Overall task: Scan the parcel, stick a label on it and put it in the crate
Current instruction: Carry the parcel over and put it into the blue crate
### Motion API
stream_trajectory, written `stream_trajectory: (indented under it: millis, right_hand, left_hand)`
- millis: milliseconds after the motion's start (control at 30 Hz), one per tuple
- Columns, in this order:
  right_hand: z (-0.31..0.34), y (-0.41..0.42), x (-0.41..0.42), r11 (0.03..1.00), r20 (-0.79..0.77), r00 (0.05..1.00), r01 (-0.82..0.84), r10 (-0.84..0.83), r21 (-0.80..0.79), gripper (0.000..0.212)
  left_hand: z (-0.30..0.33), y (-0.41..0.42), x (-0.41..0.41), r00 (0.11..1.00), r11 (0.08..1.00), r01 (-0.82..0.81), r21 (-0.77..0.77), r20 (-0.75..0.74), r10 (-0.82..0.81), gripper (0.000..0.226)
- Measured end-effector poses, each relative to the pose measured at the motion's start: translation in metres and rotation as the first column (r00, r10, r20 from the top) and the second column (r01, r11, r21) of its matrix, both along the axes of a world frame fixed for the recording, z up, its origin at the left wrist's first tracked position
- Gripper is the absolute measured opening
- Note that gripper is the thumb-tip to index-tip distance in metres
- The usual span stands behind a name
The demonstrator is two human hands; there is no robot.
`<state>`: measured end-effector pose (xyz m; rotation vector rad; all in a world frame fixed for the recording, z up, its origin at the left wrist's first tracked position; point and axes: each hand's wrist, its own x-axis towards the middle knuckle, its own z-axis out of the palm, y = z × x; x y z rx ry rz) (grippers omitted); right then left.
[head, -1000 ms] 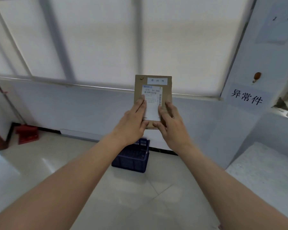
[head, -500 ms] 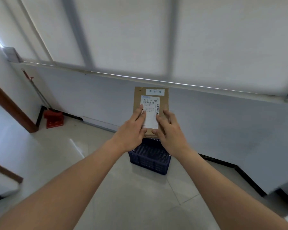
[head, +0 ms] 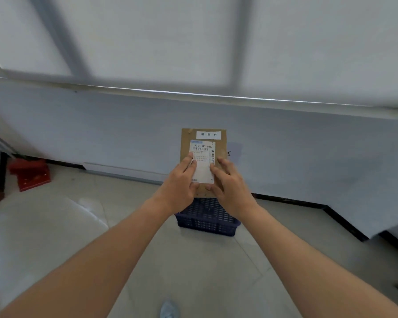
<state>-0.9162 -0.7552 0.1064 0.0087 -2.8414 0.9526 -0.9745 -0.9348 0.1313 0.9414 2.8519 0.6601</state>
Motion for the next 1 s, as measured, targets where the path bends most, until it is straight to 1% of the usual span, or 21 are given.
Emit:
stream_trajectory:
  millis: [200, 300, 533, 733, 900, 1000]
  right_hand:
    - [-0.029, -0.043, -0.055, 0.994, 0.096, 0.990, 0.109, -0.107, -0.017, 0.062]
    - [-0.050, -0.052, -0.080, 0.990, 0.163, 0.978, 0.135, -0.126, -0.045, 0.061]
    - [-0.117, -0.043, -0.150, 0.980, 0.246, 0.959, 0.168, -0.138, -0.104, 0.061]
    - [-0.218, -0.017, -0.208, 0.957, 0.325, 0.939, 0.189, -0.111, -0.218, 0.061]
    - [-0.295, -0.003, -0.237, 0.905, 0.405, 0.901, 0.294, -0.154, -0.309, 0.069]
    - [-0.341, 0.004, -0.251, 0.893, 0.425, 0.892, 0.309, -0.153, -0.327, 0.071]
  left_hand:
    - [-0.033, -0.038, -0.077, 0.988, 0.995, 0.095, 0.005, 0.119, -0.095, 0.076]
    - [-0.053, -0.046, -0.106, 0.978, 0.993, 0.114, 0.006, 0.176, -0.113, 0.075]
    - [-0.119, -0.036, -0.171, 0.957, 0.998, 0.059, 0.022, 0.282, -0.063, 0.076]
    - [-0.216, -0.008, -0.233, 0.922, 1.000, 0.009, 0.003, 0.387, -0.010, 0.077]
    - [-0.304, 0.011, -0.254, 0.871, 0.998, -0.069, 0.000, 0.487, 0.060, 0.074]
    - [-0.356, 0.017, -0.265, 0.857, 0.998, -0.062, -0.017, 0.512, 0.061, 0.073]
